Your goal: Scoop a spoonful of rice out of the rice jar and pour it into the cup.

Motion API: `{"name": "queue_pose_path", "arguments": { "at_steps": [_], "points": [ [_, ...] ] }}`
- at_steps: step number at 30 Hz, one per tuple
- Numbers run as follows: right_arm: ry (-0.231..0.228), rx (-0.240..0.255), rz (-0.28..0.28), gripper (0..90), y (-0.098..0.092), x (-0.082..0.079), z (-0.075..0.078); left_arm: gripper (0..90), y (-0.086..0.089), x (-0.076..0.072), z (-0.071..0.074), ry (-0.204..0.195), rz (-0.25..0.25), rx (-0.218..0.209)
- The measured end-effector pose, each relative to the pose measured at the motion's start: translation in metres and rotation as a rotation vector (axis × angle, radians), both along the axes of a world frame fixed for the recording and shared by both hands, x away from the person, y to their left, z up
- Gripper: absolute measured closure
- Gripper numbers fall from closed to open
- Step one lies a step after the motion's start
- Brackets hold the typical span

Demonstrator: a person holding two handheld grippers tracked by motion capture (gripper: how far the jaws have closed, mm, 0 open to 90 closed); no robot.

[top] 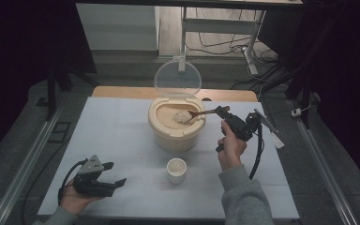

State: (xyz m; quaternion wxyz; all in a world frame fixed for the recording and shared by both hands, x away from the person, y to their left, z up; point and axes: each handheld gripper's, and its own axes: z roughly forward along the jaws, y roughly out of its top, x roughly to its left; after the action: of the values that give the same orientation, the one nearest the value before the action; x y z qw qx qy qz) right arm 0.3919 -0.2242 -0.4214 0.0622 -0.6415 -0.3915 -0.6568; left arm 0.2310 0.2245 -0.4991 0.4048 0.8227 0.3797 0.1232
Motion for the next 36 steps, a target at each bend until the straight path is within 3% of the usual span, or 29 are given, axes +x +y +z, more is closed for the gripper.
{"name": "queue_pose_path", "arguments": {
  "at_steps": [16,36],
  "points": [
    [-0.039,0.004,0.021,83.8,-0.001,-0.003,0.015,21.0,0.001,0.0,-0.001,0.001,-0.001,0.004],
    [-0.056,-0.006,0.051,83.8,-0.001,-0.006,0.021,19.5,0.005,0.0,-0.004,-0.006,0.018,-0.001]
  ]
}}
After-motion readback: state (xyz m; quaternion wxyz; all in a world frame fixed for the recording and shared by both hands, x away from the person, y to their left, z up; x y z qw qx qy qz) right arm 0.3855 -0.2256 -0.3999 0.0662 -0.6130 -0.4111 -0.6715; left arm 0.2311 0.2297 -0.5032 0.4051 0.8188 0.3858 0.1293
